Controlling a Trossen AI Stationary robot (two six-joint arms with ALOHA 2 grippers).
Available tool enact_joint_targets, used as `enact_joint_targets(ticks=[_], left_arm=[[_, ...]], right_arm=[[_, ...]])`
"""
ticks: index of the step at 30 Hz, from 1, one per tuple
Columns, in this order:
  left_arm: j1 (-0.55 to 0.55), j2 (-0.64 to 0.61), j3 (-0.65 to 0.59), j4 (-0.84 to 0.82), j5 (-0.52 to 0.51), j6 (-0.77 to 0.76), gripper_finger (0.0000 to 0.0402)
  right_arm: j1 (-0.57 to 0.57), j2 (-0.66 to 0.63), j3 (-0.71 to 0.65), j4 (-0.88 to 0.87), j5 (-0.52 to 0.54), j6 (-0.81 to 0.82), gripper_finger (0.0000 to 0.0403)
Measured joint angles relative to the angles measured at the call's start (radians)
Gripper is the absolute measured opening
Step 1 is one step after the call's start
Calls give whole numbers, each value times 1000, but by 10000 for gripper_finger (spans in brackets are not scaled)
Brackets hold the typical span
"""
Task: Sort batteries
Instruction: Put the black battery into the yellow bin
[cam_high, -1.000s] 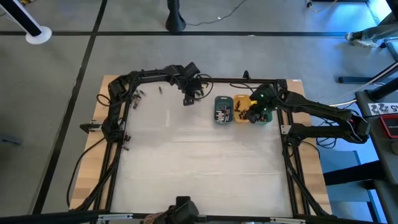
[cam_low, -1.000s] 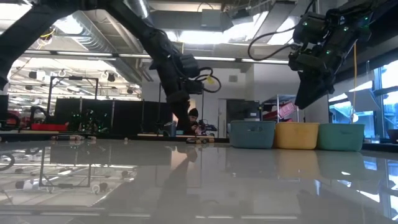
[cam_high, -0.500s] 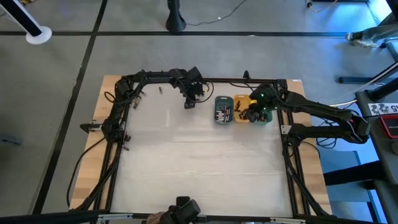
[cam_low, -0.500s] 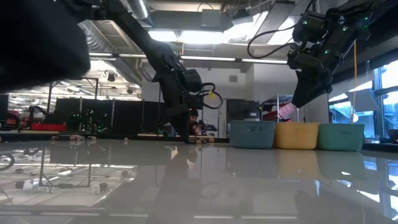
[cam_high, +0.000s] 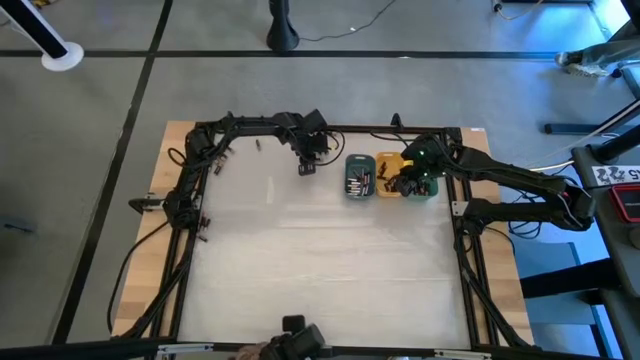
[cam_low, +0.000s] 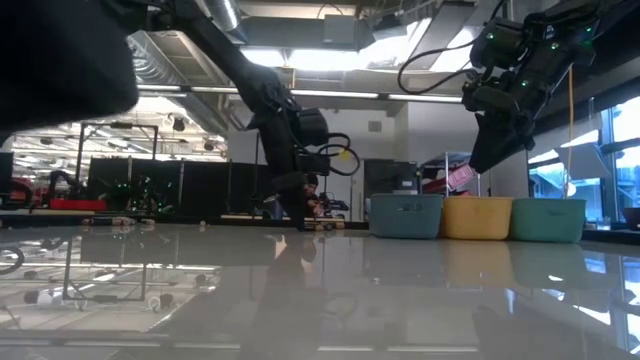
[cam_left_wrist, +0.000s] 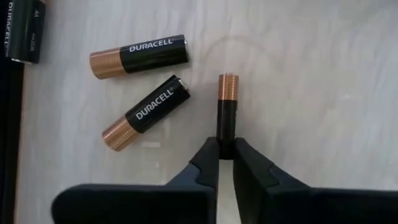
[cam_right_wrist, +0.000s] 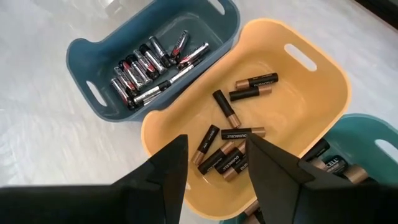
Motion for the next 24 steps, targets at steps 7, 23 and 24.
enact_joint_targets(ticks=[7, 23, 24], left_arm=[[-16, -19, 62, -97, -8, -13, 21], [-147, -211, 76, -73, 294, -281, 10], [-170, -210, 76, -34, 305, -286, 11]], right_arm=[[0, 0, 0, -48, -2, -1, 163], [0, -165, -9, 116, -113, -14, 163], [0, -173, -17, 165, -169, -14, 163]])
